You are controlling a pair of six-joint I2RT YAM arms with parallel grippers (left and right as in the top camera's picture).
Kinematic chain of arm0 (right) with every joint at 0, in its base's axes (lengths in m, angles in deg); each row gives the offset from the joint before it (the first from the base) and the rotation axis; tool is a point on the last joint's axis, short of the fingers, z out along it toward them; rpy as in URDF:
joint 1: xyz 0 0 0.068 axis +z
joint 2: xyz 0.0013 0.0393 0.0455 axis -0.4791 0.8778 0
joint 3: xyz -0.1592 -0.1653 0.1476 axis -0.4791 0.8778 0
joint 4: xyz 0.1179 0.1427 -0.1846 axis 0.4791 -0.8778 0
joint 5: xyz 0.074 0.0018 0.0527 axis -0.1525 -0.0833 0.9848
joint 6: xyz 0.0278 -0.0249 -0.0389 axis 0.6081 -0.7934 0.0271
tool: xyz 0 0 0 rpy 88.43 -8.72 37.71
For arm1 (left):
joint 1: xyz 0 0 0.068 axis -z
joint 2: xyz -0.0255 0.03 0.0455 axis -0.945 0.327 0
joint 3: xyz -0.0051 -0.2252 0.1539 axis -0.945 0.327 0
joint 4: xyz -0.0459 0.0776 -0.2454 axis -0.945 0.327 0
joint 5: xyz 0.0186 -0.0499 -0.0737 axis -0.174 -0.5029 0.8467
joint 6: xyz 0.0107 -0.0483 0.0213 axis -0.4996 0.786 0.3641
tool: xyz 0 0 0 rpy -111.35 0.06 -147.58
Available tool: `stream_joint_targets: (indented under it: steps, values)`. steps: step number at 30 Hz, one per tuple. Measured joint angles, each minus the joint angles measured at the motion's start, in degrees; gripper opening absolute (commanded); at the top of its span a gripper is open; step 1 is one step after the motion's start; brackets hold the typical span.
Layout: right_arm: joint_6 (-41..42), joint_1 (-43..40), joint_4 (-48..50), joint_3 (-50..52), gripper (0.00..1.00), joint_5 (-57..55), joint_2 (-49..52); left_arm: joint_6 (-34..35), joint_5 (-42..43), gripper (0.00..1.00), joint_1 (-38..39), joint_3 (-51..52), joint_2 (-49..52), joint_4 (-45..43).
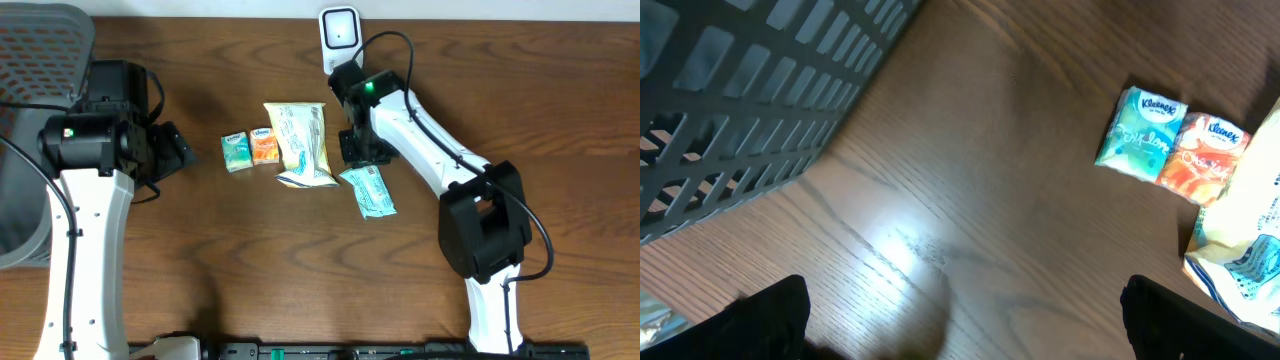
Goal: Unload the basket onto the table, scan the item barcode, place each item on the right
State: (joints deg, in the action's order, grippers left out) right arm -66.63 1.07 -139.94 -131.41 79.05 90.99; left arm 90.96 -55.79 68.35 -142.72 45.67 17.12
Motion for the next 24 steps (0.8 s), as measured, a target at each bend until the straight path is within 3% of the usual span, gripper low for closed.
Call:
stream_joint_targets:
  steps: [6, 13, 18, 19, 20, 21, 24]
  values:
    - [-0.02, 0.81, 8.02, 6.23, 0.28, 0.66, 0.0, 0.0, 0.0, 0.98, -0.02, 0.0, 0.0, 0.0]
    - [0.59, 1.09, 9.22, 7.58, 0.4, 1.22, 0.04, 0.0, 0.0, 0.98, -0.02, 0.0, 0.0, -0.02]
    - [0.68, -0.33, 0.02, 1.18, 0.61, 1.75, 0.24, 0.0, 0.0, 0.98, -0.02, 0.0, 0.0, 0.0]
    - [0.33, -0.81, -1.95, -0.52, 0.7, 1.7, 0.24, 0.0, 0.0, 0.98, -0.02, 0.0, 0.0, -0.02]
    - [0.02, -1.6, -4.2, -2.86, 0.9, 1.75, 0.24, 0.0, 0.0, 0.98, 0.0, 0.0, 0.0, -0.02]
    - [-0.2, -2.4, -6.19, -4.87, 0.99, 1.62, 0.24, 0.0, 0.0, 0.98, -0.02, 0.0, 0.0, 0.02]
    - [-2.38, -5.51, -11.39, -8.63, 0.99, 0.63, 0.17, 0.0, 0.0, 0.98, -0.02, 0.0, 0.0, 0.0]
